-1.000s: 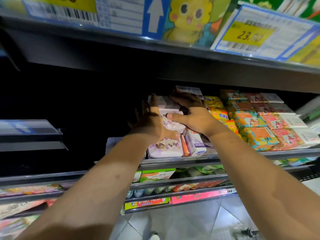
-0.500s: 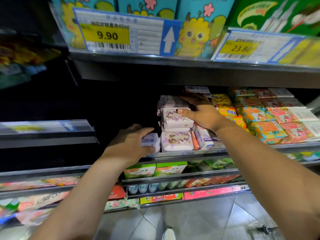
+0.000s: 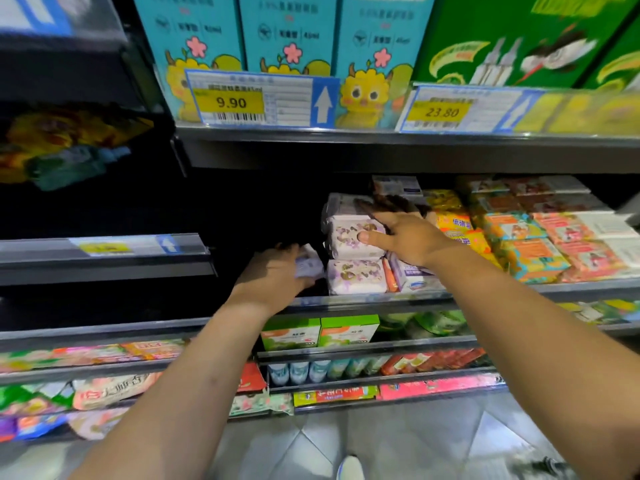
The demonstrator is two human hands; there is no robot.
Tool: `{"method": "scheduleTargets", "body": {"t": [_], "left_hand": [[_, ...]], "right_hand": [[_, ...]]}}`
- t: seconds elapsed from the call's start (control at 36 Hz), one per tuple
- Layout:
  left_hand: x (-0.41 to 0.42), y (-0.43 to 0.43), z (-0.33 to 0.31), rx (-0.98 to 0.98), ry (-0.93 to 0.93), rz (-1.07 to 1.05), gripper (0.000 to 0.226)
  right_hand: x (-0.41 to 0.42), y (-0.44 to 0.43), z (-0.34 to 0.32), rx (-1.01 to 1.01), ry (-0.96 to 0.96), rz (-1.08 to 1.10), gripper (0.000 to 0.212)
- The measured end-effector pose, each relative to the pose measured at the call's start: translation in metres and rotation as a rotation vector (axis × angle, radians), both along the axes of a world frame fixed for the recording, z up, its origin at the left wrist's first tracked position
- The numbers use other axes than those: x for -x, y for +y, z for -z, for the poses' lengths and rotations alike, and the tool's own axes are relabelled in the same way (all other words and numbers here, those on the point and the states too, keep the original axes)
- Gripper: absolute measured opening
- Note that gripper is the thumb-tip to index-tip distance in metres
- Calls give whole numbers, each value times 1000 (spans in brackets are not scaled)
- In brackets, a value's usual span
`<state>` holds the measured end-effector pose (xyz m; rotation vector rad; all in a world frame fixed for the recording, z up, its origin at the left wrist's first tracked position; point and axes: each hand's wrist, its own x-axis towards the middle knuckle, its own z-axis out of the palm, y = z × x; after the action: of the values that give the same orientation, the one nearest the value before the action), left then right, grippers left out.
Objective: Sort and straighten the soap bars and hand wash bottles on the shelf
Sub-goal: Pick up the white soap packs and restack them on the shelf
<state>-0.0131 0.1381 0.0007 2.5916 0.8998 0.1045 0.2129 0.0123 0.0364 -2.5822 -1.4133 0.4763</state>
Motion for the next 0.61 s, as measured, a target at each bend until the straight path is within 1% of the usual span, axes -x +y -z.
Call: {"method": "scheduleTargets", "body": {"t": [0.06, 0.08, 0.17, 0.19, 0.28, 0.31, 0.36, 0.42, 0.44, 0.5, 0.56, 0.58, 0.61], "left_hand": [[2, -2, 1, -114, 25, -11, 51], [4, -6, -1, -131, 34, -14, 57], [10, -16, -11, -16, -11, -16, 72], [11, -20, -15, -11, -24, 10, 74], [9, -33, -23, -134, -94, 142, 74], [5, -36, -26, -164, -93, 176, 74], [-5, -43, -30, -191, -27, 218, 75], [-17, -48, -30, -201, 62, 242, 75], [-23, -50, -30, -195, 78, 255, 75], [-32, -53, -27, -168, 80, 278, 73], [-37, -52, -23, -162, 56, 284, 67], [-38, -51, -21, -171, 35, 278, 62], [-39, -52, -19, -186, 10, 269, 57]], "right_hand": [[1, -1, -1, -9, -8, -11, 64], [1, -1, -1, -17, -3, -17, 64], [-1, -3, 0, -26, 15, -13, 65], [-1, -4, 0, -38, 14, -13, 65], [-1, -7, 0, -93, 4, -3, 61], [-2, -7, 1, -108, 2, 11, 59], [-5, -8, 4, -131, 41, 48, 57], [-7, -8, 5, -222, 195, 104, 59], [-8, -10, 5, -286, 281, 143, 57], [-14, -15, 3, -380, 384, 193, 42], [-21, -24, -1, -404, 372, 199, 28], [-24, -30, -2, -388, 334, 181, 23], [-28, -38, -2, -366, 263, 147, 27]]}}
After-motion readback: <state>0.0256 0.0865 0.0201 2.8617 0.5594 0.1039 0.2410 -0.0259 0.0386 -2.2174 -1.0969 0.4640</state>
